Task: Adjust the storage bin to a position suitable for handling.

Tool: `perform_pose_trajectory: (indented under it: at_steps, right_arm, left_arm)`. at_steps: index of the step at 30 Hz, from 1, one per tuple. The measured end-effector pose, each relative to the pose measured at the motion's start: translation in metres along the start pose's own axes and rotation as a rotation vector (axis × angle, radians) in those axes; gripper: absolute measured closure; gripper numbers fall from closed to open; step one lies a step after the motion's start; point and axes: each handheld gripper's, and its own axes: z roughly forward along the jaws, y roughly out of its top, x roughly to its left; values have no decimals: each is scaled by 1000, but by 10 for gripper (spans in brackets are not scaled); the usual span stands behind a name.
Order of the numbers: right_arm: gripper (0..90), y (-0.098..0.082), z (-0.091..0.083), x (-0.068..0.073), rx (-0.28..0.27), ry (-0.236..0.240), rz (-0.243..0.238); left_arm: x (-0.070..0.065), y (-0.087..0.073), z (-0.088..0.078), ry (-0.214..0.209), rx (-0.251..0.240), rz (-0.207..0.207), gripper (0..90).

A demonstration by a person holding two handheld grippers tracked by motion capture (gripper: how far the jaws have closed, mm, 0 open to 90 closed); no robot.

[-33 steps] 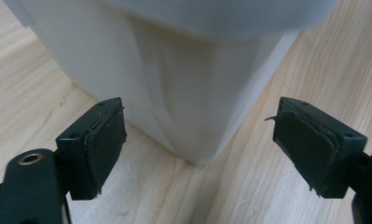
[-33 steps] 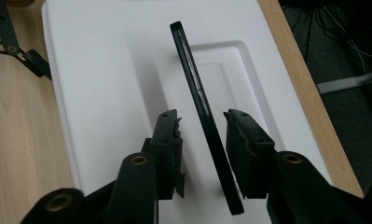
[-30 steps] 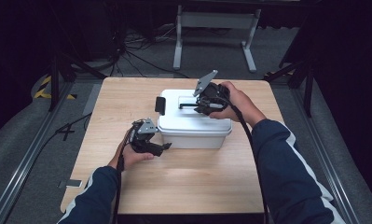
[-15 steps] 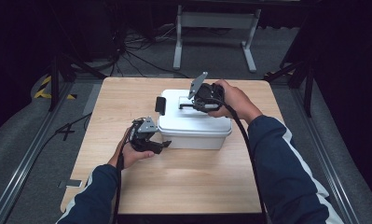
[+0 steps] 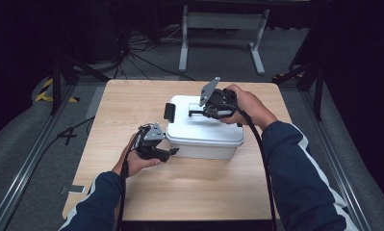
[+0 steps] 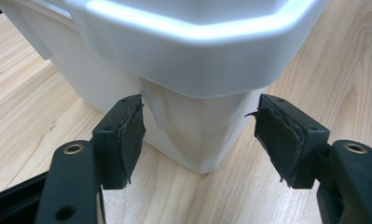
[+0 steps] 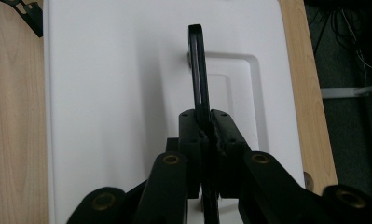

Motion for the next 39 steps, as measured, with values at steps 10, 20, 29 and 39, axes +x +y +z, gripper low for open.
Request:
perform_pose_trajectory:
  at_steps: [10,20,29,39]
  right_arm:
    - [849,-1,-3,-2,-16,28,-5]
    - [848,-1,-3,-3,-16,33,-9]
    - [849,-1,-2,-2,-15,33,-12]
    - [849,5,2,0,-41,34,-37]
  left_arm:
    - [1,-9,-2,-8,21,-10,311]
    - [0,-13,-5,-3,30,-4,320]
    - [6,-28,-13,12,58,-17,315]
    - [9,-39,-21,20,84,-28,306]
